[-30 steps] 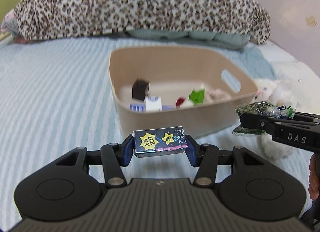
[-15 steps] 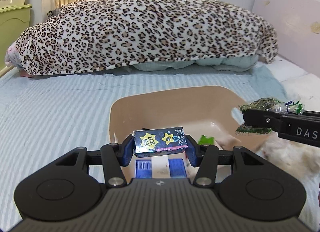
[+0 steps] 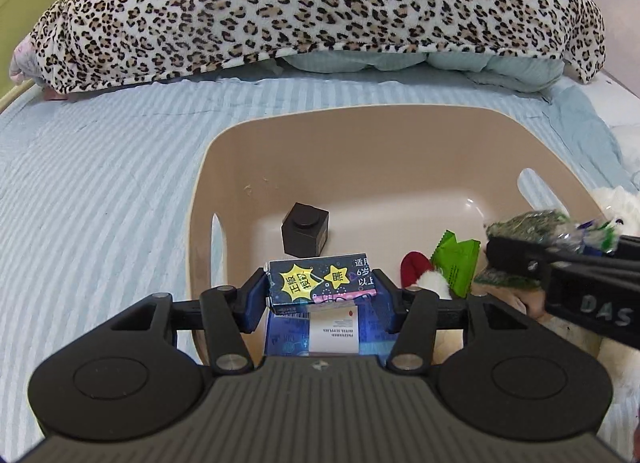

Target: Organize objects

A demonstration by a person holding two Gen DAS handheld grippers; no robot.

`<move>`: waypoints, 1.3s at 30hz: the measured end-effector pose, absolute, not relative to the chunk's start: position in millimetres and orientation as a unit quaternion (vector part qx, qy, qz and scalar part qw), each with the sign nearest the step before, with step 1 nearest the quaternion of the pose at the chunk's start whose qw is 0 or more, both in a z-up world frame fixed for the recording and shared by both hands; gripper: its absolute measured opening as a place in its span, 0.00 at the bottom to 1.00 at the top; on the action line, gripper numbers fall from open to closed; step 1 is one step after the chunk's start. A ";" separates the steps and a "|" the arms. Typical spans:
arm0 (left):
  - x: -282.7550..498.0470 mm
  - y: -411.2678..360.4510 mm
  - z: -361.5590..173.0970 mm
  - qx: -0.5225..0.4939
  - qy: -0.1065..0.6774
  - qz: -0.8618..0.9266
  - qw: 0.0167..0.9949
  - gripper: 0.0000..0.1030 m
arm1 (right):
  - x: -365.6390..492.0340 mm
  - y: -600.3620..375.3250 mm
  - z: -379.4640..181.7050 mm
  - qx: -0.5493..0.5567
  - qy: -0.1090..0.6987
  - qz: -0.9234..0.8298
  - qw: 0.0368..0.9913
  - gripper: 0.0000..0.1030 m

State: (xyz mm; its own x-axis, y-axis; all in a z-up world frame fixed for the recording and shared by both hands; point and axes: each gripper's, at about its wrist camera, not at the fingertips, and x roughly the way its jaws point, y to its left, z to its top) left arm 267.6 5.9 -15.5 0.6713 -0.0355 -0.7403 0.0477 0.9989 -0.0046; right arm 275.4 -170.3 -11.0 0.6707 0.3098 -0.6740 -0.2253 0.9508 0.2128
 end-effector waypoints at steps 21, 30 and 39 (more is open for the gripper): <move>223.3 14.1 31.3 0.006 0.386 -0.020 0.922 0.86 | 211.0 -178.5 39.9 -0.010 0.325 0.116 0.938 0.93; 181.1 25.5 45.6 0.008 0.382 -0.023 0.924 0.86 | 173.9 -179.3 50.8 -0.016 0.324 0.116 0.939 0.99; 138.0 29.2 56.9 0.008 0.372 -0.030 0.928 0.86 | 137.6 -175.6 54.7 -0.003 0.326 0.125 0.937 1.00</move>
State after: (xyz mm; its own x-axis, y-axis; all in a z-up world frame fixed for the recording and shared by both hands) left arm 138.0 29.2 56.9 0.7209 -0.0492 -0.6912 0.0605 0.9981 -0.0079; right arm 137.6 -175.6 54.7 0.7565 0.2318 -0.6115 -0.2353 0.9689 0.0762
